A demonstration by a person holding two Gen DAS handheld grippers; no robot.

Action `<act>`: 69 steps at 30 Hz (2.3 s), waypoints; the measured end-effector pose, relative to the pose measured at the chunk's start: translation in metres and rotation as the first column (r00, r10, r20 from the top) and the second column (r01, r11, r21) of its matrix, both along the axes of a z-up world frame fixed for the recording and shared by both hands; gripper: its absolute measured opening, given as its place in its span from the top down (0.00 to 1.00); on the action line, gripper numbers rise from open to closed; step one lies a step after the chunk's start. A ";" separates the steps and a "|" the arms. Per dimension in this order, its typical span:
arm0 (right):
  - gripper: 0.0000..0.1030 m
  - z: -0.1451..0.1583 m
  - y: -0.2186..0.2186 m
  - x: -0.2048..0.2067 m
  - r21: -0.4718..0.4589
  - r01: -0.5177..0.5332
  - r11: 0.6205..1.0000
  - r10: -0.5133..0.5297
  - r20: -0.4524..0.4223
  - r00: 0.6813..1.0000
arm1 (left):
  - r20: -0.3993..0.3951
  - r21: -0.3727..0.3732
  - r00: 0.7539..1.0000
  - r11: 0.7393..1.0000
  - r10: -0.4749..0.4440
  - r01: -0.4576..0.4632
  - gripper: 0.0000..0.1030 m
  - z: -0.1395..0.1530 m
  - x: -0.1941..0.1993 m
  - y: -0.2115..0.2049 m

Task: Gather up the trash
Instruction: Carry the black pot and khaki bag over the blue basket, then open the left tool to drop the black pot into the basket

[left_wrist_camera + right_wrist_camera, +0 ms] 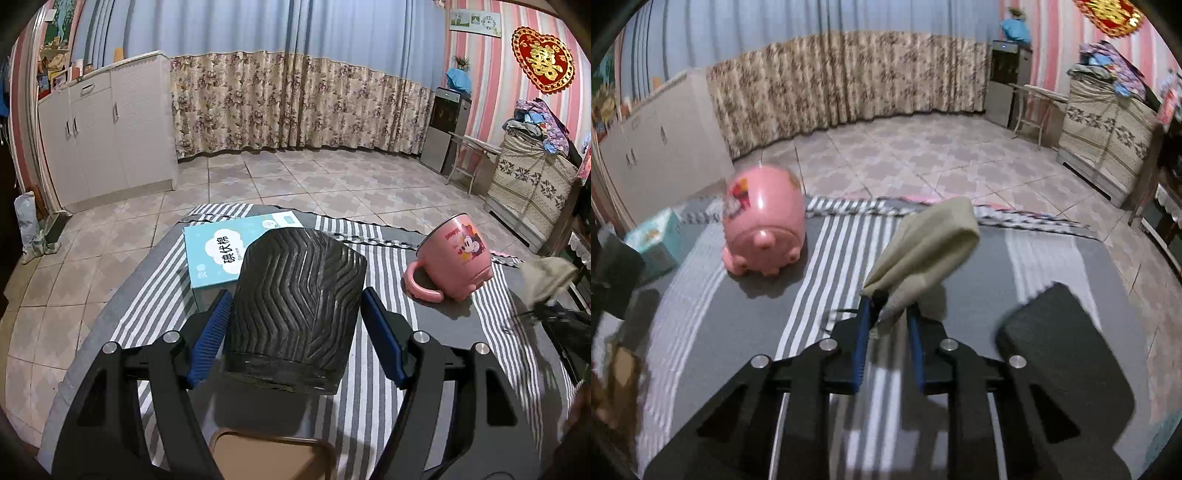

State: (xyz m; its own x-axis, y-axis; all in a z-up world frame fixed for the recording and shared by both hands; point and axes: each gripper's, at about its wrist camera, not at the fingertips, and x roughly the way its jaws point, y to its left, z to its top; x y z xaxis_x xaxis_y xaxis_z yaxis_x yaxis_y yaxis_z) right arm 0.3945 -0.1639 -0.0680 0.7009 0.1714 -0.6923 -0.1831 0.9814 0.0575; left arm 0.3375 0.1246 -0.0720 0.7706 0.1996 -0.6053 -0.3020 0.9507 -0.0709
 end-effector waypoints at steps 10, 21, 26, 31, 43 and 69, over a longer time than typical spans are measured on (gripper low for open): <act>0.80 0.056 -0.103 -0.123 -0.003 0.093 0.996 -0.092 0.138 0.986 | 0.001 0.002 0.999 0.999 -0.053 0.053 0.32 -0.003 -0.003 -0.016; 0.80 0.065 -0.228 -0.224 -0.041 0.287 0.957 -0.275 0.193 0.942 | 0.064 0.035 0.993 0.994 -0.101 0.099 0.32 0.033 -0.031 -0.063; 0.80 0.054 -0.272 -0.245 0.012 0.362 0.932 -0.357 0.193 0.914 | 0.082 0.001 0.977 0.980 -0.199 0.199 0.32 0.050 -0.051 -0.111; 0.80 0.042 -0.303 -0.255 0.070 0.435 0.898 -0.440 0.191 0.877 | 0.080 0.038 0.953 0.956 -0.292 0.290 0.32 0.054 -0.073 -0.171; 0.80 0.039 -0.358 -0.274 0.080 0.521 0.850 -0.525 0.220 0.822 | 0.067 0.017 0.883 0.885 -0.465 0.465 0.32 0.044 -0.110 -0.286; 0.80 0.017 -0.403 -0.282 0.147 0.553 0.820 -0.571 0.139 0.809 | 0.045 0.064 0.688 0.690 -0.724 0.721 0.32 0.031 -0.158 -0.458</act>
